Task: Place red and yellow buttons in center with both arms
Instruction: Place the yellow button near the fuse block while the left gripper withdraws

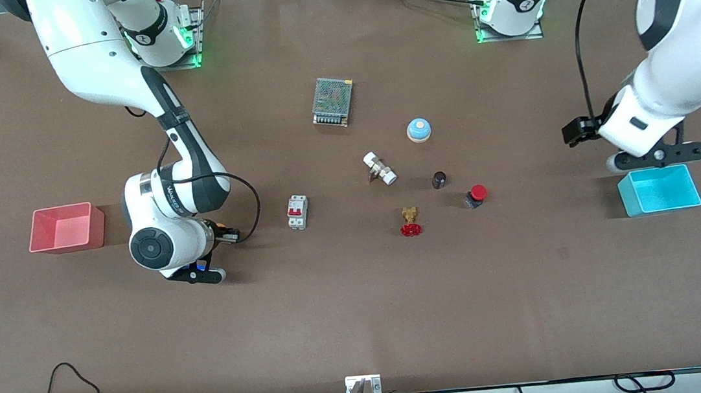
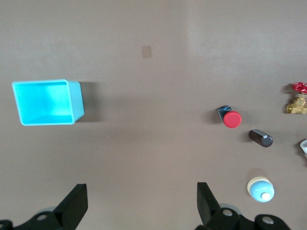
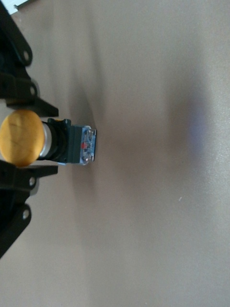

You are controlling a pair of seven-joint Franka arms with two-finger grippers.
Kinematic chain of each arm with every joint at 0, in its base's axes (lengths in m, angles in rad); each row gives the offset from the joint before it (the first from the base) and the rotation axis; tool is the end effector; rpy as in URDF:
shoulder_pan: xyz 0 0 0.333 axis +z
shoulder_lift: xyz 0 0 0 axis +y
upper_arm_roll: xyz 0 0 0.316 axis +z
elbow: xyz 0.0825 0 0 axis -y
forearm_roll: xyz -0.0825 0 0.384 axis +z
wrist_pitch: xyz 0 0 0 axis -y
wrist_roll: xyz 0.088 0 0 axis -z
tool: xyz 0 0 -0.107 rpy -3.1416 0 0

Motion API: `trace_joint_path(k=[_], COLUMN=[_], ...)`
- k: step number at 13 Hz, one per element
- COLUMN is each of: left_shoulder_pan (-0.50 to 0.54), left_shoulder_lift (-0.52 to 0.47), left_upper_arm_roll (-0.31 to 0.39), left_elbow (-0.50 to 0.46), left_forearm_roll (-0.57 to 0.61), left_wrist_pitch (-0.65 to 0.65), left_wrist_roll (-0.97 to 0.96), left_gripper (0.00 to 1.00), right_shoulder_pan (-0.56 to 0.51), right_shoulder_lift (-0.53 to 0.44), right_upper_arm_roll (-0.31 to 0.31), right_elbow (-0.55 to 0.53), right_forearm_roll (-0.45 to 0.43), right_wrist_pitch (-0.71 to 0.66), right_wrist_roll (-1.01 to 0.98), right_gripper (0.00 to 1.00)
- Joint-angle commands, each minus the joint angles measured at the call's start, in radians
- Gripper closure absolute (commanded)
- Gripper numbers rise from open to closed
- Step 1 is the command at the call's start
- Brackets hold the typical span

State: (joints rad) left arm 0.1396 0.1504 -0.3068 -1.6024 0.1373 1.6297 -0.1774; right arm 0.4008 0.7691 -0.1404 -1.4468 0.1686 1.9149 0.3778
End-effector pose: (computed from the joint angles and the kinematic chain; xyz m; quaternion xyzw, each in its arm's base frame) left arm 0.5903 -0.0744 0.5319 -0.9973 0.0026 0.0491 0.0547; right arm 0.6582 0.2036 0.2130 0.9854 -0.0855 -0.1453 0.0235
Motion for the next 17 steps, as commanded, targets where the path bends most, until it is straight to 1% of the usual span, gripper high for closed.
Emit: trace_joint_path(k=[1, 2, 3, 4, 5, 7, 8, 11, 13, 15, 16, 17], left_shoulder_pan=[-0.154, -0.193, -0.213, -0.216, -0.216, -0.216, -0.216, -0.215, -0.218, -0.219, -0.219, -0.219], left_shoulder_lift=[-0.098, -0.129, -0.156, -0.176, -0.183, -0.160, -0.150, -0.146, -0.146, -0.141, -0.140, -0.138], left_upper_arm_roll=[0.208, 0.288, 0.320, 0.322, 0.318, 0.293, 0.291, 0.291, 0.291, 0.291, 0.291, 0.291], left_elbow=[-0.028, -0.049, -0.071, -0.094, -0.099, -0.055, -0.045, -0.037, -0.037, -0.034, -0.031, -0.030], left_forearm_roll=[-0.056, -0.121, -0.131, -0.130, -0.128, -0.125, -0.125, -0.127, -0.127, -0.128, -0.130, -0.128], left_wrist_pitch=[-0.015, -0.004, 0.030, 0.059, 0.046, -0.019, -0.019, -0.014, 0.001, 0.001, 0.001, 0.001], left_wrist_roll=[0.110, 0.131, 0.150, 0.162, 0.165, 0.162, 0.161, 0.162, 0.162, 0.162, 0.164, 0.164], left_gripper=[0.00, 0.00, 0.00, 0.00, 0.00, 0.00, 0.00, 0.00, 0.00, 0.00, 0.00, 0.00], right_shoulder_pan=[0.009, 0.009, 0.001, -0.003, -0.005, -0.031, -0.049, -0.057, -0.057, -0.062, -0.063, -0.069], right_shoulder_lift=[0.003, -0.007, -0.033, -0.072, -0.124, -0.216, -0.267, -0.365, -0.422, -0.479, -0.502, -0.537], right_upper_arm_roll=[-0.008, -0.010, -0.010, -0.013, -0.019, -0.022, -0.021, -0.021, -0.025, -0.056, -0.095, -0.131], right_elbow=[0.023, 0.025, 0.025, 0.025, 0.023, 0.025, 0.025, 0.025, 0.025, 0.025, 0.025, 0.023], right_forearm_roll=[0.019, 0.019, 0.022, 0.023, 0.022, 0.019, 0.022, 0.022, 0.002, -0.053, -0.078, -0.083], right_wrist_pitch=[-0.011, -0.013, -0.016, -0.017, -0.030, -0.095, -0.114, -0.175, -0.256, -0.341, -0.374, -0.387], right_wrist_roll=[0.007, 0.001, -0.002, -0.004, -0.005, -0.013, -0.016, -0.019, -0.037, -0.095, -0.161, -0.245], right_gripper=[0.00, 0.00, 0.00, 0.00, 0.00, 0.00, 0.00, 0.00, 0.00, 0.00, 0.00, 0.00])
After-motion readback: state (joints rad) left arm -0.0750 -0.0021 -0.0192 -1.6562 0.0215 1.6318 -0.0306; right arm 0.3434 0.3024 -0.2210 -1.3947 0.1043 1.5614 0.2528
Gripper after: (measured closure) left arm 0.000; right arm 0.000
